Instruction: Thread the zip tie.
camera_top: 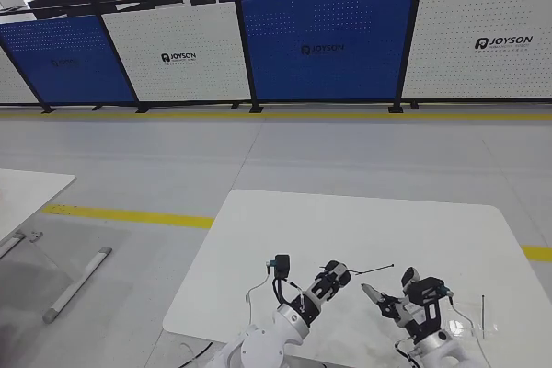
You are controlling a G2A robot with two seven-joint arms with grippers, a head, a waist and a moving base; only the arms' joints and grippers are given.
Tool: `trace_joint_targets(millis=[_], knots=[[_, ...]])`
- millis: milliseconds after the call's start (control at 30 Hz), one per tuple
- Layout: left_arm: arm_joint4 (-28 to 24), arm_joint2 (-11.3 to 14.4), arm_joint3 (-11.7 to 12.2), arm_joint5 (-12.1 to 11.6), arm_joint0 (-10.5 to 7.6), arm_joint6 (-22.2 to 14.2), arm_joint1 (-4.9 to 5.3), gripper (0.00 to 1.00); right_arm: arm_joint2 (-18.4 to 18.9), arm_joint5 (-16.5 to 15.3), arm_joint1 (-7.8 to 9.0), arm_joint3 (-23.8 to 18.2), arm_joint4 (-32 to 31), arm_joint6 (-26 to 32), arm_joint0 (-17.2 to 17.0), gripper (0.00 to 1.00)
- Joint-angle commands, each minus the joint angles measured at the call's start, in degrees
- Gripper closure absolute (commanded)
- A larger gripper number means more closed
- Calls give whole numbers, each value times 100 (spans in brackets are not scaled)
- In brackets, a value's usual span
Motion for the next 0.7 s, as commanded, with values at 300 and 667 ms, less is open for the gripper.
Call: trace_joint_targets(millis=[300,667], knots=[[-11,59,33,39,-45,34,-16,100,-65,54,-11,55,-24,-27,57,0],[-11,59,33,39,-45,34,-16,100,-124,55,-18,138,108,165,116,0]])
